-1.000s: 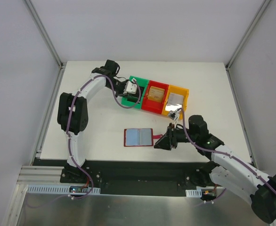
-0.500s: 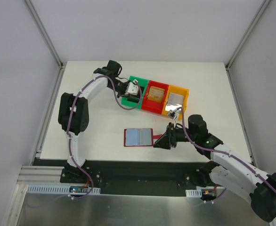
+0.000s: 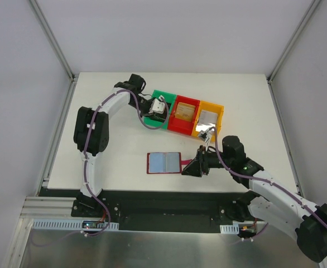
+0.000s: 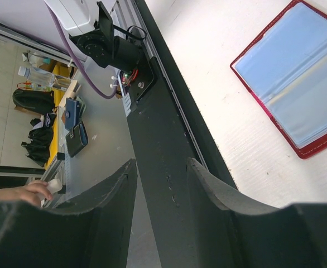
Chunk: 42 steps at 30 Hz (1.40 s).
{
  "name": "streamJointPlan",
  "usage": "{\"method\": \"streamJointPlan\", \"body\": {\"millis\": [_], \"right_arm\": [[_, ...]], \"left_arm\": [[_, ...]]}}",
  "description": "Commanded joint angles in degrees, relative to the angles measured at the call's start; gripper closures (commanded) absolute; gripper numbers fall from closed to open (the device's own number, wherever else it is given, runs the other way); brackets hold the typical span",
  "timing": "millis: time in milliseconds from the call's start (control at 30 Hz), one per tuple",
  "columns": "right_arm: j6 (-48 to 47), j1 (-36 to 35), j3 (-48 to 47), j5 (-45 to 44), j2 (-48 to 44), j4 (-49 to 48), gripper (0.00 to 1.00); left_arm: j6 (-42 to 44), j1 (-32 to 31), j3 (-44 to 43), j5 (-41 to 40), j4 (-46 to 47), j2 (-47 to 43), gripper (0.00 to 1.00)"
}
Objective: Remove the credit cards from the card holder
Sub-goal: Place the credit card in the storage box.
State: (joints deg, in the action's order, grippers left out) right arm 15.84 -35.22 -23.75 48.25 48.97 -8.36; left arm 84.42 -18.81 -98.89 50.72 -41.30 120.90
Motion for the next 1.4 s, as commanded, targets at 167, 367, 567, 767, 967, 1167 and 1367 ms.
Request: {"method": "streamJointPlan", "body": {"millis": [167, 367, 567, 767, 967, 1167, 1367], "right_arm": [[0.0, 0.2, -1.1, 0.9, 1.2, -2.6, 0.57], [0.0, 0.2, -1.3, 1.0, 1.7, -2.5, 0.57], [-0.1, 0.2, -1.6, 1.0, 2.3, -2.5, 0.57], [-0.2, 0.2, -1.7, 1.1, 2.4, -2.6, 0.57], [-0.1, 0.2, -1.7, 1.1, 2.4, -2.5, 0.56], [0.1, 0.2, -1.7, 1.1, 2.4, -2.5, 0.56], [0.0, 0.2, -1.7, 1.1, 2.4, -2.5, 0.56]], "left_arm": [[0.0, -0.4, -3.3, 1.9, 0.1, 2.2, 1.0], [-1.1, -0.3, -3.4, 1.5, 1.2, 3.5, 1.0], [-1.9, -0.3, -3.0, 0.6, 1.8, 4.0, 1.0], [-2.6, -0.1, -2.6, 0.0, 2.3, 4.2, 1.0], [-3.1, -0.1, -2.2, -0.8, 2.9, 4.1, 0.95], [-3.6, -0.1, -2.2, -1.4, 3.2, 3.9, 0.94], [-3.9, 0.0, -1.9, -2.1, 3.7, 3.4, 0.93]]}}
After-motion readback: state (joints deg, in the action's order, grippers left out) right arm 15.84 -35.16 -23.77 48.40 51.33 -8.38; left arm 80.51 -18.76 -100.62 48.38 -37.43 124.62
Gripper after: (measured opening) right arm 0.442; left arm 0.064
